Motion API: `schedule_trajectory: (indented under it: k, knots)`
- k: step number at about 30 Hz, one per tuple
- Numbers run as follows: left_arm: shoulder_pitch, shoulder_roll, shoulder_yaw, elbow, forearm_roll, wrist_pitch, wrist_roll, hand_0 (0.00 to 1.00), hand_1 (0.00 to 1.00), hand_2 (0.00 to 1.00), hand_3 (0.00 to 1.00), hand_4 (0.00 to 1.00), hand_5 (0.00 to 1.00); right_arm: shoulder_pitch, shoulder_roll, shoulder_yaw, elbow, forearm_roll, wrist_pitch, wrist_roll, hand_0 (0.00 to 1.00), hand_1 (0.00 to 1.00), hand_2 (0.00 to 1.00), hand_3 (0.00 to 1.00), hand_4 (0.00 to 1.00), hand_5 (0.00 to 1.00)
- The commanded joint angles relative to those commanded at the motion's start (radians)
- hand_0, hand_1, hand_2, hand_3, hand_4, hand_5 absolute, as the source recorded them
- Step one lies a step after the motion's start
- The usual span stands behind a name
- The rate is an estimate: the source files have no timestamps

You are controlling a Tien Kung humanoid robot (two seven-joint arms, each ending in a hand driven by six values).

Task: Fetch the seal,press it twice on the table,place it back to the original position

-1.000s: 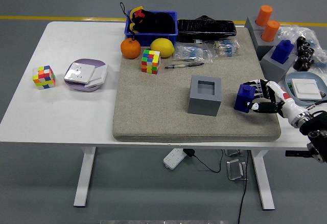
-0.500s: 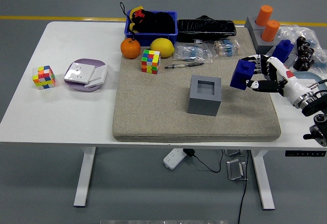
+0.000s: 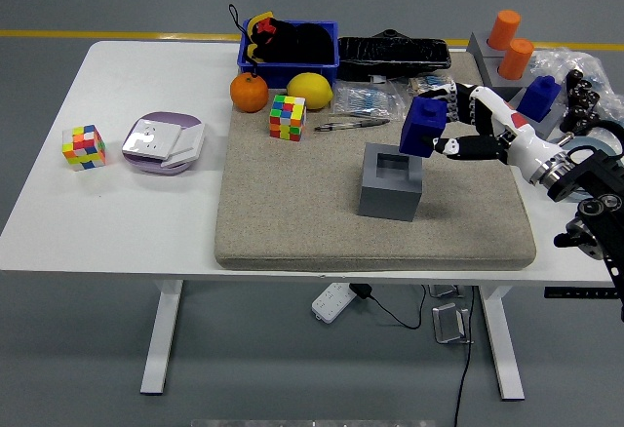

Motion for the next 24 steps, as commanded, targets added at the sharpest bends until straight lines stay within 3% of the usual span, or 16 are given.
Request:
schedule_trajectory:
  k: [10, 24]
  knots:
    - [0.000, 0.001, 0.007, 0.001, -0.004, 0.000, 0.000, 0.815, 0.817, 0.786, 0.839, 0.793, 0.394, 0.039, 0.025, -0.080, -0.058, 0.008, 0.004, 0.011, 0.482, 0.382, 0.380, 0.437, 0.628, 0.002]
    - [-0.002, 0.002, 0.009, 0.001, -0.004, -0.001, 0.001, 0.815, 0.817, 0.786, 0.839, 0.794, 0.394, 0.068, 0.047, -0.119, -0.128, 0.007, -0.002, 0.029, 0.484, 0.381, 0.376, 0.436, 0.634, 0.002]
